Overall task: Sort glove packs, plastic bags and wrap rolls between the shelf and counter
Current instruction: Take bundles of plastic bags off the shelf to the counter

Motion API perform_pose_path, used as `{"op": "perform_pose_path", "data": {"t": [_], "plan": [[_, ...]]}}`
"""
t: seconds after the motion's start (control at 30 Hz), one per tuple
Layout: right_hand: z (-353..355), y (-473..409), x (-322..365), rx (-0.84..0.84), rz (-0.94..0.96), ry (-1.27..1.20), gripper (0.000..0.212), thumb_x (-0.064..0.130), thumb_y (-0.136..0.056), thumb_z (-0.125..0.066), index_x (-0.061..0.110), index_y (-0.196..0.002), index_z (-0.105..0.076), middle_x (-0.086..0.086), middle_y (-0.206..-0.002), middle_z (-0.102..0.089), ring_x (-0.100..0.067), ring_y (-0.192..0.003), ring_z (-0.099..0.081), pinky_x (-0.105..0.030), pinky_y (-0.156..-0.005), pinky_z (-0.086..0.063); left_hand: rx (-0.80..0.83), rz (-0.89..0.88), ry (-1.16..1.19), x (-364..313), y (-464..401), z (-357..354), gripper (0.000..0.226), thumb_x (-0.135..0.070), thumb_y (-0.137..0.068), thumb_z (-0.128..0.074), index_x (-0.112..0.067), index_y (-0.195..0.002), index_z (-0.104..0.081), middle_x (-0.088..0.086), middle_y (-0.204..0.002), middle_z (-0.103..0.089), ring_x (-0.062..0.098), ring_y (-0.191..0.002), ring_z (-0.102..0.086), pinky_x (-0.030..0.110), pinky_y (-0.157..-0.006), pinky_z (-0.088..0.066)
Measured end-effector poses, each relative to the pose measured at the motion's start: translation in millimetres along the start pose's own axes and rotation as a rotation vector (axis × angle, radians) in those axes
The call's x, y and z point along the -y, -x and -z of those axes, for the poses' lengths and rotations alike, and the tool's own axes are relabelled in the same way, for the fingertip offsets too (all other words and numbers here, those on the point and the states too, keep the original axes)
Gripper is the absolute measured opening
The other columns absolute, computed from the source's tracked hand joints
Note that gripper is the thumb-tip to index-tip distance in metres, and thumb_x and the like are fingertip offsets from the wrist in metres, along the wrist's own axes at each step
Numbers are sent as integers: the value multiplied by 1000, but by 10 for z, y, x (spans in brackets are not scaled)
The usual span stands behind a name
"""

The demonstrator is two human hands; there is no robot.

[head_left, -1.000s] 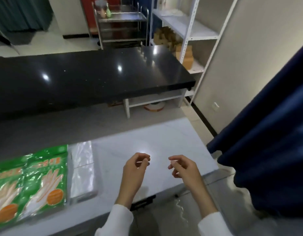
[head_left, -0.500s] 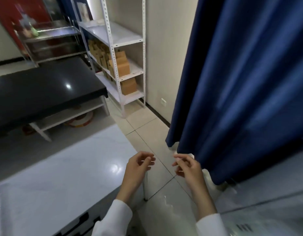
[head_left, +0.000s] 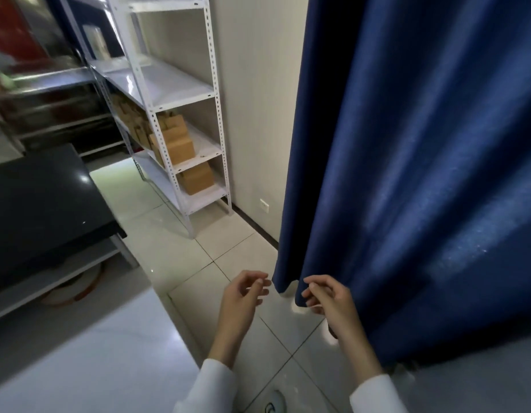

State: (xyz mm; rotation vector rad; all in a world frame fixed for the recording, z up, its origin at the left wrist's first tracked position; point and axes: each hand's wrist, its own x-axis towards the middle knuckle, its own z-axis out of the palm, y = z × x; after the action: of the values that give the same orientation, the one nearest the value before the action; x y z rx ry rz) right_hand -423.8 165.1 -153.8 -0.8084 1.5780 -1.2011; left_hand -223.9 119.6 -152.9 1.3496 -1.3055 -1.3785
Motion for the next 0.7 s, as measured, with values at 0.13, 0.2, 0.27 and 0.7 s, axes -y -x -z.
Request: {"op": "perform_pose_path", "data": {"t": [0.13,0.2,0.27,0.7], "plan": [[-67,-696,374,41,29,32,18,-2,-101,-58,6,-108,-73,-11,-80,-73,-15,-67,-65,-20,-59,-53,-32,-2,14,-168,-677,-8,19,-19,-105,-56,-29,-102,-72,-7,-99,-79,13,-92,-75,27,-74,-56],[-147,-1008,526,53,41,45,17,-1,-102,-58,5,-108,-72,-10,-82,-73,-15,-68,-65,-21,-61,-54,-70,1,30,-230,-973,1,18,-19,-105,-56,-27,-103,-72,-8,-99,-78,13,-92,-75,27,-74,-56],[-241,-1256,639,99,34,52,15,-1,-102,-58,4,-110,-70,-9,-82,-72,-10,-65,-65,-20,-60,-54,-119,10,43,-277,-1221,29,17,-20,-105,-57,-27,-103,-72,-9,-98,-78,11,-91,-75,27,-74,-56],[-1015,-3522,1190,380,23,126,16,3,-102,-58,13,-104,-71,-7,-82,-72,-11,-64,-64,-20,-58,-52,-406,94,170,-490,-3015,179,15,-14,-103,-59,-20,-101,-72,0,-95,-79,19,-89,-75,30,-76,-54]]}}
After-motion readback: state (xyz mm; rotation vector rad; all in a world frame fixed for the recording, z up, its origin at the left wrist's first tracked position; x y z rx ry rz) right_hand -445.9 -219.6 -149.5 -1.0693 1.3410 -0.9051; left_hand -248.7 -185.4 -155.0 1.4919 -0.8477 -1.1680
